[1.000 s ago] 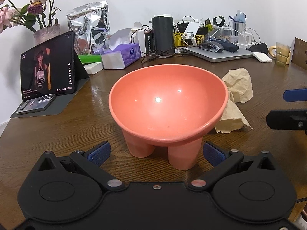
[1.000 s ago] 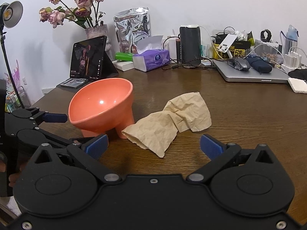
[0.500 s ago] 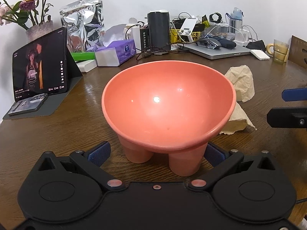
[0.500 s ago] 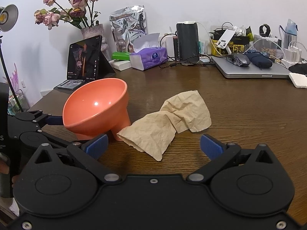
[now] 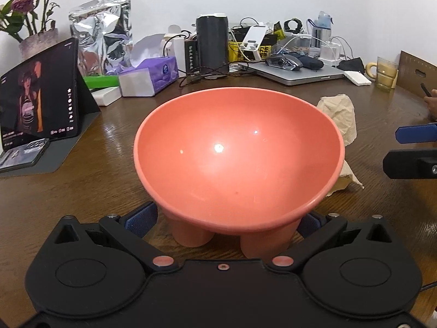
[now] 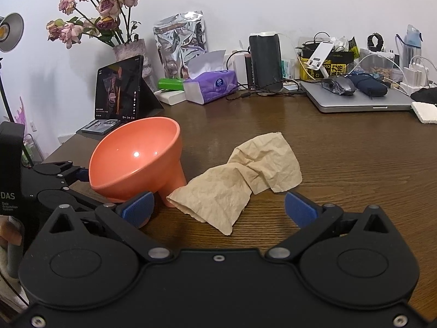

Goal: Clean bowl

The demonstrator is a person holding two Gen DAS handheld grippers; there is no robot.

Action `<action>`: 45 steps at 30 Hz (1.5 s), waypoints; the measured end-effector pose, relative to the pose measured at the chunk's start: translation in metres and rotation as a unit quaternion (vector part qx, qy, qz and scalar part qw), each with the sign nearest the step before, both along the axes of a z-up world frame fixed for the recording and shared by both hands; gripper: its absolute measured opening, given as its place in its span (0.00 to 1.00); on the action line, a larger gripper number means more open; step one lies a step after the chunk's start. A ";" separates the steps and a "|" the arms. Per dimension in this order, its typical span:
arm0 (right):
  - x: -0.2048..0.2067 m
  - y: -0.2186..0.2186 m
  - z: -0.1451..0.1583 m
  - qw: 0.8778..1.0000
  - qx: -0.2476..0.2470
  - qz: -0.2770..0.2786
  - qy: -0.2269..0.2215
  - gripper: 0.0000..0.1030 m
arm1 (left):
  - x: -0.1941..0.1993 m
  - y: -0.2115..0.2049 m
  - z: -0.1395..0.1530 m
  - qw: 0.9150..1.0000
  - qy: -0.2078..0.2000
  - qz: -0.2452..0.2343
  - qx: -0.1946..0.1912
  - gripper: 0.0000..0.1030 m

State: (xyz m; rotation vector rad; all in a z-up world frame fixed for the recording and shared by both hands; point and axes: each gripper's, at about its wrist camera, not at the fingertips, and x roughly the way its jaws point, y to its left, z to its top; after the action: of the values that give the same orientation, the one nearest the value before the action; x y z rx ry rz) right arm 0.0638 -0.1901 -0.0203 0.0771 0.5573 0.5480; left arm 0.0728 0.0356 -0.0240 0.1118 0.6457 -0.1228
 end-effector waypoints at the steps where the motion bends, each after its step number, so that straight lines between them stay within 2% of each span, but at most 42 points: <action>1: 0.000 0.000 0.000 1.000 0.001 -0.001 0.000 1.00 | 0.001 0.000 -0.001 1.000 0.001 -0.003 0.003 1.00; 14: 0.000 0.002 -0.001 1.000 0.005 -0.001 0.004 1.00 | 0.013 0.006 -0.006 1.000 0.002 -0.011 -0.006 1.00; 20: 0.000 0.000 0.000 1.000 0.007 0.000 0.004 1.00 | 0.012 0.000 -0.009 1.000 -0.001 -0.020 0.003 1.00; 25: 0.001 -0.001 -0.002 1.000 0.009 -0.001 0.007 1.00 | 0.019 0.007 -0.013 0.999 0.021 -0.021 -0.021 1.00; 45: 0.000 -0.001 -0.007 1.000 0.018 -0.004 0.018 1.00 | 0.021 0.008 -0.012 0.999 0.027 0.000 -0.021 1.00</action>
State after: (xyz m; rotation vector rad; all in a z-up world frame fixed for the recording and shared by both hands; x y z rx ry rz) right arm 0.0638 -0.1908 -0.0277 0.1227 0.5814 0.5507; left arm 0.0940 0.0440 -0.0365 0.0678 0.6966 -0.1405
